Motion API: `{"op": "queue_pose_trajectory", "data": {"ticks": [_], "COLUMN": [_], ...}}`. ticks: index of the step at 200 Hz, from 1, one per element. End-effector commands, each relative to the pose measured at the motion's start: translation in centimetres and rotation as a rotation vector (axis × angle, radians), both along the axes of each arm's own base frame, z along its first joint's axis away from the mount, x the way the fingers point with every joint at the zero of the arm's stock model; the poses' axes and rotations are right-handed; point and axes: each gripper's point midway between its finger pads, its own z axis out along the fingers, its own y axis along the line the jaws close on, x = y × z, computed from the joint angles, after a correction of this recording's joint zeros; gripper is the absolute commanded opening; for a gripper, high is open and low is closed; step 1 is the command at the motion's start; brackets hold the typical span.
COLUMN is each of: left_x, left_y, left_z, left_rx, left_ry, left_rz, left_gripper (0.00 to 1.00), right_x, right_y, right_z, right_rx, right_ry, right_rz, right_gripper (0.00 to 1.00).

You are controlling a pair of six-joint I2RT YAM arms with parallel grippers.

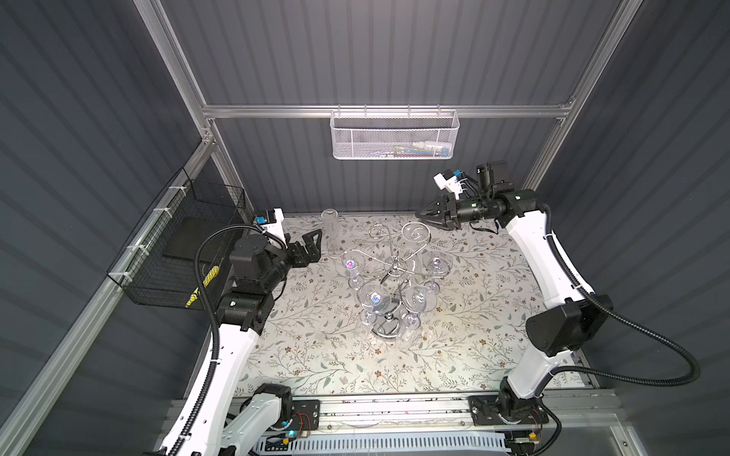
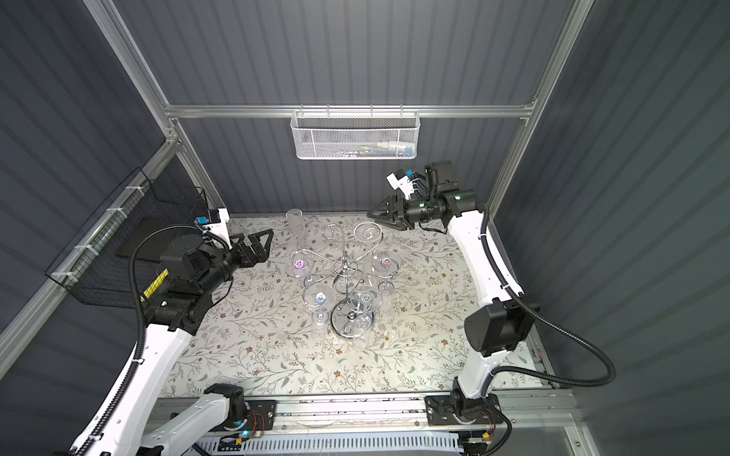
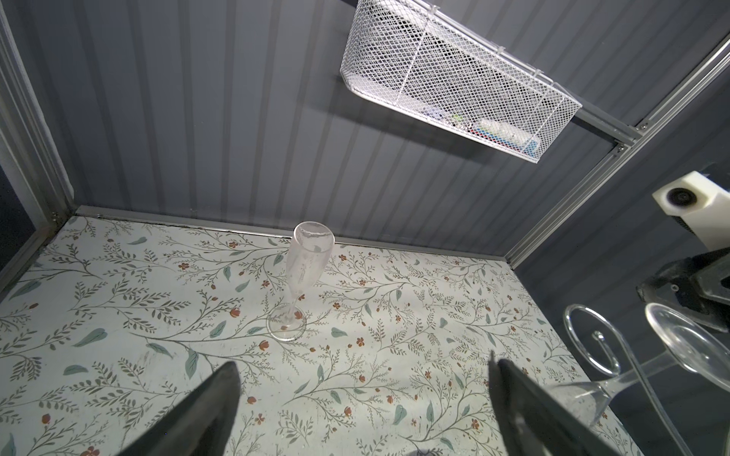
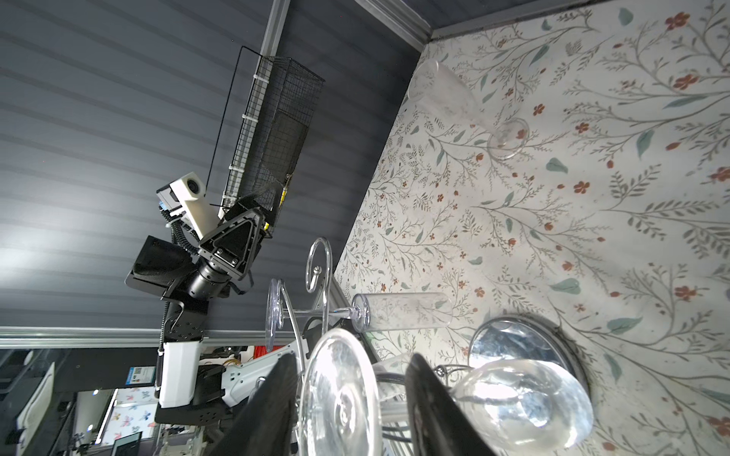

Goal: Take the wine glass off the wine glass rack
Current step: 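Rotate the right gripper sideways and reach toward a stemmed glass on the rack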

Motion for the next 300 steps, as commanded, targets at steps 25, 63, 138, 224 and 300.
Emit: {"op": "queue_pose_trajectory", "data": {"ticks": [25, 63, 138, 224, 300], "left_x": [-0.6, -0.7, -0.7, -0.6, -1.1], "left_y": [-0.2, -0.1, -0.1, -0.2, -0.1], "left_z": [-0.3, -0.4, -0.5, -0.5, -0.4], "left_rx": [-0.030, -0.037, -0.039, -0.048, -0.053], "left_ry": [0.020, 0.024, 0.028, 0.031, 0.029], "left_rz": [-0.018, -0.014, -0.011, -0.012, -0.015], "left_gripper": [0.99, 1.00, 0.99, 1.00, 1.00], "right_x": [-1.1, -1.5, -1.7, -1.9, -1.4], "right_y": [0.9, 1.8, 2.2, 1.8, 1.8], "right_z": [0.5, 0.1, -0.8, -1.1, -0.3], "right_rx": [0.050, 0.043, 0.010, -0.023, -0.014], "right_ry": [0.031, 0.052, 0.078, 0.079, 0.059], "right_rz": [0.084, 0.129, 0.141, 0.121, 0.099], "right_gripper": [0.42, 0.37, 0.27, 0.15, 0.14]}}
